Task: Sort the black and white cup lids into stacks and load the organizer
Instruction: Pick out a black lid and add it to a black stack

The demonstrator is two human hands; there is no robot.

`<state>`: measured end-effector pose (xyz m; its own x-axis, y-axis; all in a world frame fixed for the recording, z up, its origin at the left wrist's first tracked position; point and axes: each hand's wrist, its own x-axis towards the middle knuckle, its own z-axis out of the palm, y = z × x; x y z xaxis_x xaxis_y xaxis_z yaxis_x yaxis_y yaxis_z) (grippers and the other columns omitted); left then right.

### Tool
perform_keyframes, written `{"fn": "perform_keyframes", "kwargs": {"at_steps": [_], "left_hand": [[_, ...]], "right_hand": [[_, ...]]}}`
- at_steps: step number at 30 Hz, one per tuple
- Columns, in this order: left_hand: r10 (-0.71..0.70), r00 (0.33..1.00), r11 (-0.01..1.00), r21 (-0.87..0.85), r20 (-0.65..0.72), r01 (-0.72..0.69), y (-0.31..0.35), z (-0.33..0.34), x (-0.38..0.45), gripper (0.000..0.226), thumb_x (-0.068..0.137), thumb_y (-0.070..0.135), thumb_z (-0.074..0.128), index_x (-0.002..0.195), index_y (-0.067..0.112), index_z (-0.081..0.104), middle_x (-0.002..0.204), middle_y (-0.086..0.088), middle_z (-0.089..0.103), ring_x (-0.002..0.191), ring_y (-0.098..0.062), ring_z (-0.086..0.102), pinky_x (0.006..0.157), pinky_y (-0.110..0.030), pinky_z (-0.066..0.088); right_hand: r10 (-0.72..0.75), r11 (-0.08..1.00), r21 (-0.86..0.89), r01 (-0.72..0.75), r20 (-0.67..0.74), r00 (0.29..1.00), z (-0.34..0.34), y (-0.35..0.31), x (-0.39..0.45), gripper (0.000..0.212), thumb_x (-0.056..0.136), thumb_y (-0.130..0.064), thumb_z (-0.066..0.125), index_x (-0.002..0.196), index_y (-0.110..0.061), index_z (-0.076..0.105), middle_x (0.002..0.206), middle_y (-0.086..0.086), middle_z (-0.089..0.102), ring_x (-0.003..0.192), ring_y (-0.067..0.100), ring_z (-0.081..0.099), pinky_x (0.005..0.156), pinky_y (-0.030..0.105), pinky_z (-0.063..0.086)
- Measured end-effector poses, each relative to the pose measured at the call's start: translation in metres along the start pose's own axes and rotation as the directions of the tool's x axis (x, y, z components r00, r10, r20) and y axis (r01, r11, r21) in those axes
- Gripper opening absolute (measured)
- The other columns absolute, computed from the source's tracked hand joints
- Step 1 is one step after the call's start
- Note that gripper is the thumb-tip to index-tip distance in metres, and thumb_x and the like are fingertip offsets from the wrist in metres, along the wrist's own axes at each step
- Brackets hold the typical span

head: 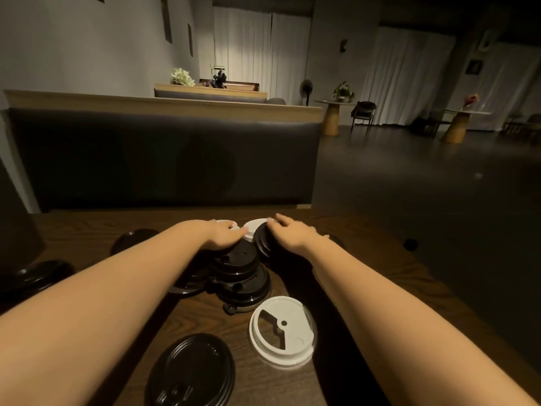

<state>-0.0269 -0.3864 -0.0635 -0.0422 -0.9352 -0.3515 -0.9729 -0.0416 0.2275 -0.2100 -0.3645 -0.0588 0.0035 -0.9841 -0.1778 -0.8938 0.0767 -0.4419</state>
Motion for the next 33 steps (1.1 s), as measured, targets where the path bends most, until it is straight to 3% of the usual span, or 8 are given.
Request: {"fn": "perform_keyframes", "kwargs": {"at_steps": [8,14,17,19,22,26,29,33], "left_hand": [[0.032,0.999,0.999,0.025,-0.039,-0.032,-0.001,0.017,-0.019,0.075,0.093,0.067,0.022,0.153,0.022,0.021,0.161,-0.003,0.017,0.147,-0.028,0.016,0.118,-0.045,0.016],[0.062,0.998,0.998,0.035,-0.005,-0.062,-0.002,0.027,-0.051,0.075,0.090,0.069,0.020,0.145,0.020,0.035,0.157,-0.006,0.027,0.144,-0.031,0.023,0.117,-0.048,0.019],[0.042,0.999,0.998,-0.044,-0.014,-0.043,0.000,0.019,-0.066,0.073,0.094,0.066,0.023,0.152,0.023,0.020,0.160,-0.005,0.018,0.146,-0.029,0.019,0.118,-0.047,0.016],[0.016,0.983,0.990,-0.137,-0.184,-0.041,-0.005,0.007,-0.074,0.077,0.092,0.068,0.028,0.154,0.026,0.012,0.161,-0.007,0.013,0.147,-0.030,0.014,0.118,-0.049,0.016],[-0.233,0.894,0.971,-0.147,-0.383,0.191,-0.027,-0.016,-0.084,0.075,0.088,0.071,0.026,0.152,0.032,0.016,0.161,-0.012,0.010,0.146,-0.041,0.006,0.113,-0.066,0.012],[-0.619,0.752,0.781,-0.083,-0.227,0.619,-0.092,-0.026,-0.088,0.093,0.078,0.085,0.018,0.154,0.032,0.004,0.160,-0.014,-0.013,0.143,-0.048,-0.011,0.111,-0.070,0.004],[-0.687,0.722,0.725,-0.012,-0.088,0.688,-0.126,-0.007,-0.074,0.103,0.069,0.093,0.010,0.153,0.035,-0.002,0.160,-0.015,-0.012,0.143,-0.050,-0.007,0.112,-0.068,0.002],[-0.594,0.803,0.804,-0.065,-0.045,0.591,-0.145,0.000,-0.032,0.127,0.049,0.097,0.010,0.154,0.028,0.004,0.161,-0.017,0.005,0.144,-0.047,0.008,0.115,-0.060,0.011]], "right_hand": [[-0.051,0.999,-0.008,0.051,0.014,0.999,0.009,0.004,-0.028,0.062,0.091,-0.065,0.031,0.146,-0.036,0.027,0.150,0.001,0.038,0.140,0.032,0.028,0.110,0.067,-0.003],[-0.071,0.997,-0.011,0.072,0.052,0.996,0.011,0.008,-0.057,0.063,0.091,-0.064,0.032,0.145,-0.033,0.029,0.150,-0.001,0.037,0.139,0.031,0.030,0.112,0.065,0.006],[-0.066,0.997,-0.036,0.063,-0.085,0.994,0.007,0.002,-0.068,0.063,0.090,-0.068,0.025,0.139,-0.031,0.042,0.147,0.004,0.040,0.141,0.035,0.022,0.111,0.065,0.005],[-0.083,0.996,-0.062,0.070,-0.234,0.969,0.005,-0.005,-0.072,0.063,0.092,-0.065,0.021,0.138,-0.029,0.045,0.147,0.009,0.041,0.143,0.037,0.015,0.110,0.066,-0.001],[-0.028,0.999,-0.032,0.021,-0.245,0.969,0.004,-0.017,-0.068,0.065,0.093,-0.065,0.020,0.141,-0.027,0.041,0.150,0.010,0.036,0.144,0.037,0.010,0.109,0.067,-0.002],[0.038,0.999,-0.031,-0.044,-0.164,0.986,0.009,-0.027,-0.057,0.068,0.092,-0.064,0.024,0.145,-0.022,0.034,0.153,0.012,0.028,0.144,0.037,0.007,0.108,0.068,-0.002],[-0.087,0.996,-0.040,0.082,-0.136,0.987,0.016,-0.044,-0.045,0.062,0.096,-0.056,0.028,0.147,-0.020,0.031,0.156,0.009,0.024,0.146,0.033,0.001,0.112,0.062,-0.003],[-0.283,0.958,-0.070,0.278,-0.078,0.956,0.023,-0.094,-0.028,0.054,0.098,-0.048,0.031,0.144,-0.019,0.036,0.151,0.009,0.034,0.145,0.031,0.012,0.114,0.056,0.006]]}}
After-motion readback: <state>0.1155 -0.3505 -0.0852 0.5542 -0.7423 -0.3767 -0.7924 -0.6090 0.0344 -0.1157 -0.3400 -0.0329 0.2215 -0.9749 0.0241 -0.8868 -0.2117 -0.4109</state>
